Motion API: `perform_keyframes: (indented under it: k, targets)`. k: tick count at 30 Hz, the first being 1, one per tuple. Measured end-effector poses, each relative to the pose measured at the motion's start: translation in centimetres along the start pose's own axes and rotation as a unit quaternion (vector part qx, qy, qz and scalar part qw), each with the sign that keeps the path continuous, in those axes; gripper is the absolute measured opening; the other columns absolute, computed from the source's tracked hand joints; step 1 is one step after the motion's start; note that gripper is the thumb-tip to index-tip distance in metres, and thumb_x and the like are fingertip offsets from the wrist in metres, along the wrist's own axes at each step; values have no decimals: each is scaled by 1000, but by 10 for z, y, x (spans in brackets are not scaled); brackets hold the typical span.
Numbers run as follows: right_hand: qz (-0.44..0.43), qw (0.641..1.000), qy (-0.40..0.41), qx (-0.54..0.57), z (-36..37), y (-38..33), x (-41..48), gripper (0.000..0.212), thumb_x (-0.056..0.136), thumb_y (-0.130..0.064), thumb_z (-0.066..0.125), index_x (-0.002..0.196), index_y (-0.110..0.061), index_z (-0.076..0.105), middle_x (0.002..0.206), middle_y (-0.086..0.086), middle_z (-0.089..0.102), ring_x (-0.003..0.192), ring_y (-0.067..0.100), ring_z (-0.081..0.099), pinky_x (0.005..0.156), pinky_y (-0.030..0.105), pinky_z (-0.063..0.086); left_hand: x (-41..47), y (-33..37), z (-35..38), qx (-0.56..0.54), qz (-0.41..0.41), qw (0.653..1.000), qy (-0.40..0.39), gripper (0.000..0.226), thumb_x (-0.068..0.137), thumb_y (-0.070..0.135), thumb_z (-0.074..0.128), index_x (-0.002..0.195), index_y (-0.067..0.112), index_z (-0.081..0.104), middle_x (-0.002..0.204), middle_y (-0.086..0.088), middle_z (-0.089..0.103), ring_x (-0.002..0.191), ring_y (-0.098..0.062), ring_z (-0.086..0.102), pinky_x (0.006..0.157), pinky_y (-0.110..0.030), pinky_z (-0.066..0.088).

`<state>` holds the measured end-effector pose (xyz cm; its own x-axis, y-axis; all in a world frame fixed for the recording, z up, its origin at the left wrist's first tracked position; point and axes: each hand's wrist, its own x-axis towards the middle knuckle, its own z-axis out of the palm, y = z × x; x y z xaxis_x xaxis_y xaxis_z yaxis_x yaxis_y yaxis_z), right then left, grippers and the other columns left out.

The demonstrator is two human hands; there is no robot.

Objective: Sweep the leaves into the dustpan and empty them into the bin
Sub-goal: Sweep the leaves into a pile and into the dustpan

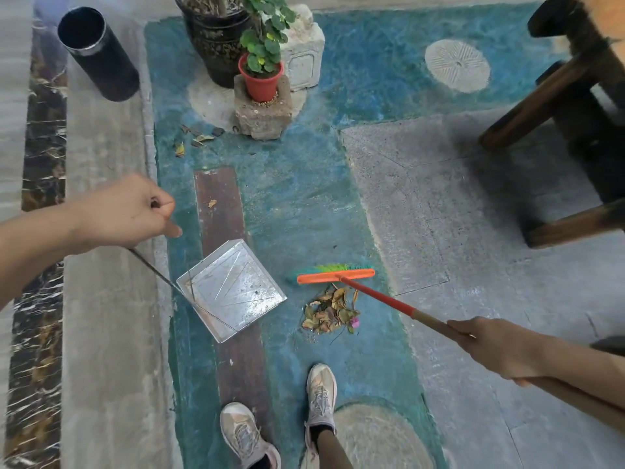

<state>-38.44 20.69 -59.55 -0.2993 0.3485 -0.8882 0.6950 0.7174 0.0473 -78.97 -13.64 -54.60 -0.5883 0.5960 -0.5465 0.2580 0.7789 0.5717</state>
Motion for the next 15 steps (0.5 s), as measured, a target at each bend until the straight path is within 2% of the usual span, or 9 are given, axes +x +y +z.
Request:
perform_keyframes:
  k: [2,6,8,9,10,11,12,13,15]
  targets:
    - [0,999,28,15,-6,-5,8,36,98,-26,34,130,-28,51,78,6,66,39,21,61,38,32,54,-1,-3,3,7,1,1000,-6,60,81,-13,66,53,16,22,54,-2,13,42,-15,16,37,-14,34]
    - [4,998,53,40,-11,-31,29,31,97,-19,33,123,-20,51,81,12,65,42,24,61,39,32,54,-5,-12,5,9,-13,1000,-17,57,83,-15,61,54,16,23,53,-1,14,40,-11,22,37,-14,30]
    - [4,998,51,32,-4,-48,34,31,97,-16,32,121,-18,51,85,12,65,46,25,61,42,32,55,-10,-18,4,3,-17,1000,-25,55,84,-15,60,54,15,25,47,1,20,49,0,23,39,-19,27]
    - [5,998,47,35,2,-56,35,32,96,-15,32,122,-17,51,88,11,64,47,23,60,41,30,54,-12,-20,2,-2,-17,1000,-26,54,85,-13,61,54,14,26,45,2,22,63,1,23,40,-22,26]
    - [13,998,43,35,11,-61,35,32,96,-14,33,123,-15,52,89,9,63,46,21,58,39,26,51,-14,-21,1,-7,-17,1000,-23,54,85,-12,62,54,14,26,45,2,22,75,1,38,40,-23,26]
    - [8,999,36,39,22,-68,34,33,97,-11,34,124,-13,52,86,7,60,45,18,55,36,23,47,-17,-22,-3,-7,-16,1000,-14,55,85,-11,64,53,14,27,48,0,20,70,9,46,40,-23,28]
    - [3,999,25,28,29,-74,27,33,97,-9,35,125,-12,51,82,4,56,44,16,52,34,22,43,-20,-21,-4,-8,-15,1000,-6,55,84,-11,65,53,14,27,51,-1,18,30,5,45,39,-22,32]
    - [-2,999,19,46,37,-77,21,32,97,-7,34,124,-13,52,77,2,53,42,14,49,33,21,41,-23,-21,-5,-5,-13,1000,2,55,83,-11,65,53,14,27,53,-2,17,39,-5,17,38,-20,37]
    - [-11,995,9,96,51,-77,4,28,101,-14,33,118,-21,53,73,4,55,43,10,46,33,16,38,-31,-23,-10,3,-6,1000,18,52,82,-12,66,53,12,30,54,-2,17,37,-8,19,39,-9,38]
